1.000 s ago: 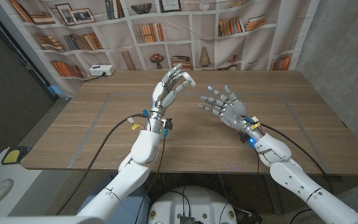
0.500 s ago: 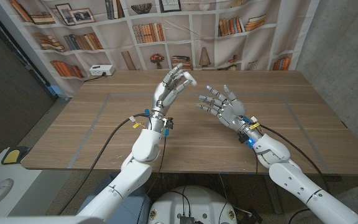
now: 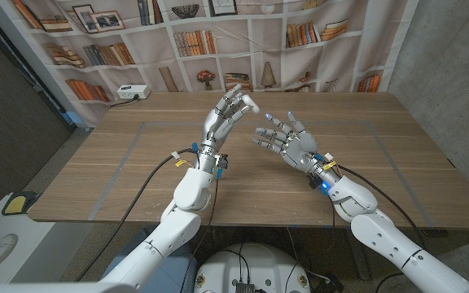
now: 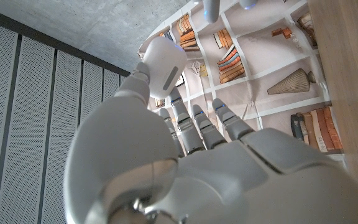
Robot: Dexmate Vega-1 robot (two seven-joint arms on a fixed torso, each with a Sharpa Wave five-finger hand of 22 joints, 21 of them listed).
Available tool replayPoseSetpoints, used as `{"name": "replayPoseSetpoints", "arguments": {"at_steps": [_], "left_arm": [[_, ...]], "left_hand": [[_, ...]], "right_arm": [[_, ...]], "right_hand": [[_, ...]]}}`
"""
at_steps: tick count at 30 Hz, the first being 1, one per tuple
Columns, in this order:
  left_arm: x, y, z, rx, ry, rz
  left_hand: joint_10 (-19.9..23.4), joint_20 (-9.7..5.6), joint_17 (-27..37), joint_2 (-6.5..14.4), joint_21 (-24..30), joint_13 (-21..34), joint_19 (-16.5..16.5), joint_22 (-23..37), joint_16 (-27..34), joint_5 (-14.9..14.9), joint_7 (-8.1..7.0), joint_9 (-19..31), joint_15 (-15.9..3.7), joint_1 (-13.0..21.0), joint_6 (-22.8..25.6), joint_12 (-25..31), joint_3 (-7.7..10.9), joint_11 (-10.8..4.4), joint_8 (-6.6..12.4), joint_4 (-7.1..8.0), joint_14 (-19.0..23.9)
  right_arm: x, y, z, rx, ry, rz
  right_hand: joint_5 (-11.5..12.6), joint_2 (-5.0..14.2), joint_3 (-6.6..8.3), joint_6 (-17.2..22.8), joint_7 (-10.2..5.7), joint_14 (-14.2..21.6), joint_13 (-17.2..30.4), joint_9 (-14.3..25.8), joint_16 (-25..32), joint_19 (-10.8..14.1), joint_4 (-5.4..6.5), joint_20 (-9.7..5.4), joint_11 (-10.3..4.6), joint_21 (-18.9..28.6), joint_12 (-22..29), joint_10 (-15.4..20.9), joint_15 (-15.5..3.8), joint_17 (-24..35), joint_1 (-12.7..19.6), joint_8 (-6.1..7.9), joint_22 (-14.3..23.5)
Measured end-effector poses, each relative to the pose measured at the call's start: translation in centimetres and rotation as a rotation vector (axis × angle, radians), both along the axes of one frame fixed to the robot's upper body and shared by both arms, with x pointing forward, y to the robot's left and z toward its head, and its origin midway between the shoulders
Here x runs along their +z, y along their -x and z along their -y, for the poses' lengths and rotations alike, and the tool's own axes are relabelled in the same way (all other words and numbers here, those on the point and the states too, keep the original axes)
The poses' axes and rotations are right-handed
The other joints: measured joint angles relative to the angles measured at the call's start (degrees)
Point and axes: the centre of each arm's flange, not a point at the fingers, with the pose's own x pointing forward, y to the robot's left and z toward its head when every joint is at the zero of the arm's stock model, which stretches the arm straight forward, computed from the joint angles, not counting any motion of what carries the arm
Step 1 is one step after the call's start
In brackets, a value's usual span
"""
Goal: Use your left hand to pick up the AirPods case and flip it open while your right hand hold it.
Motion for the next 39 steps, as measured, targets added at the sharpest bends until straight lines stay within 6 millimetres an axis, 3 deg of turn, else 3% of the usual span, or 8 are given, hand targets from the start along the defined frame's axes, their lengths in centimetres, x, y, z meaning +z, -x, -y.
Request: {"name": "replayPoseSetpoints", "arguments": {"at_steps": [6, 11, 15, 20, 24, 26, 33, 39], "left_arm": [[0.02, -0.07, 0.02, -0.016, 0.001, -0.002], [0.1, -0.09, 0.09, -0.033, 0.002, -0.004], [0.13, -0.08, 0.16, -0.044, 0.003, -0.004], [0.12, -0.08, 0.25, -0.058, 0.001, -0.006], [0.09, -0.07, 0.29, -0.069, 0.001, -0.008], [0.1, -0.04, 0.29, -0.076, 0.001, -0.009], [-0.04, 0.08, 0.2, -0.088, 0.0, -0.011], [-0.07, 0.19, 0.14, -0.103, -0.007, -0.006]], "left_hand": [[0.0, 0.0, 0.0, -0.07, 0.0, 0.0, 0.0, 0.0, 0.0, -0.01, 0.0, 0.0, -0.07, 0.07, 0.0, -0.21, 0.0, 0.0, 0.0, 0.0, -0.08], [0.0, 0.02, 0.0, -0.14, 0.0, 0.0, -0.02, 0.0, 0.0, -0.01, 0.0, 0.0, -0.07, 0.14, 0.0, -0.4, 0.0, 0.0, 0.0, 0.0, -0.08], [0.0, 0.31, 0.0, -0.21, 0.0, 0.0, -0.32, 0.0, 0.0, -0.06, 0.01, 0.0, -0.07, 0.22, -0.01, -0.34, 0.0, 0.0, 0.0, 0.0, -0.08], [0.0, 0.31, 0.0, -0.35, 0.0, 0.0, -0.31, 0.0, 0.0, 0.23, 0.01, -0.01, -0.06, 0.85, -0.62, -0.15, 0.0, 0.0, 0.01, -0.01, -0.07], [0.0, 0.31, 0.0, -0.35, 0.0, 0.0, -0.31, -0.01, 0.0, 0.23, 0.01, 0.0, -0.06, 0.86, -0.62, -0.15, -0.08, 0.0, 0.01, -0.08, -0.07], [0.0, 0.31, 0.0, -0.43, 0.0, 0.0, -0.31, 0.0, 0.0, 0.23, 0.01, -0.01, -0.06, 1.06, -0.62, -0.15, -0.08, 0.0, 0.01, -0.08, -0.07], [0.0, 0.31, 0.0, -0.43, 0.0, 0.0, -0.31, -0.01, 0.0, 0.23, 0.0, -0.01, -0.05, 1.06, -0.62, -0.16, -0.08, 0.0, 0.01, -0.08, -0.07], [0.0, 1.04, 0.0, -0.51, 0.0, 0.0, -0.4, -0.01, 0.0, 0.22, 0.0, -0.01, 0.25, 1.44, -0.61, -0.19, 0.14, 0.0, 0.01, -0.3, -0.36]], "right_arm": [[-0.21, 0.21, 0.1, -0.006, 0.012, -0.015], [-0.28, 0.42, 0.16, -0.006, 0.019, -0.019], [-0.36, 0.49, 0.26, -0.004, 0.016, -0.025], [-0.44, 0.53, 0.32, 0.004, 0.009, -0.031], [-0.54, 0.54, 0.33, 0.007, 0.005, -0.037], [-0.57, 0.53, 0.31, 0.008, 0.003, -0.041], [-0.63, 0.5, 0.26, 0.012, 0.0, -0.048], [-0.48, 0.47, 0.06, 0.023, 0.004, -0.048]], "right_hand": [[0.0, 0.27, 0.01, 1.0, 0.06, 2.69, 1.28, 0.26, 1.3, 4.53, 0.01, -1.1, -0.42, 1.58, 1.12, 1.28, -1.92, 0.99, -0.27, 0.24, 0.31], [0.0, 0.63, 0.23, 1.52, -0.47, 8.22, 3.87, 0.3, 3.97, 10.85, 0.24, -2.49, -0.89, 4.08, 4.96, 4.87, -4.35, 3.14, -0.59, 0.24, 0.9], [0.0, 1.47, 0.48, 4.74, -0.05, 15.9, 8.2, 0.57, 8.33, 17.23, -0.01, -4.16, -1.87, 7.48, 10.58, 7.89, -6.24, 7.68, 0.04, 0.12, 1.86], [0.0, 1.2, 1.1, 10.2, -0.04, 31.58, 17.13, 1.35, 20.52, 26.11, -0.64, -7.14, -4.2, 15.79, 21.59, 13.22, -8.91, 20.08, 2.61, 0.12, 6.47], [0.0, 0.33, 0.07, 12.81, -0.7, 33.0, 30.11, 2.49, 37.34, 27.24, -0.27, -7.46, -5.46, 25.4, 32.1, 13.63, -9.96, 43.06, 4.2, -0.47, 15.81], [0.0, 0.33, -0.21, 13.21, -1.09, 33.0, 34.43, 2.64, 42.08, 27.45, 0.02, -7.26, -6.32, 28.41, 35.89, 14.5, -9.97, 49.58, 4.2, -0.48, 18.73], [0.0, 0.79, -0.5, 14.68, -0.69, 35.72, 37.2, 2.64, 47.74, 29.9, 0.33, -8.89, -7.69, 34.13, 41.19, 21.09, -10.38, 56.9, 3.73, -0.49, 23.48], [0.0, 0.63, 0.1, 19.22, -0.23, 44.51, 36.97, 2.24, 54.17, 37.53, 0.69, -13.35, -10.63, 39.35, 44.43, 26.19, -12.66, 58.03, 3.08, 0.0, 24.13]]}}
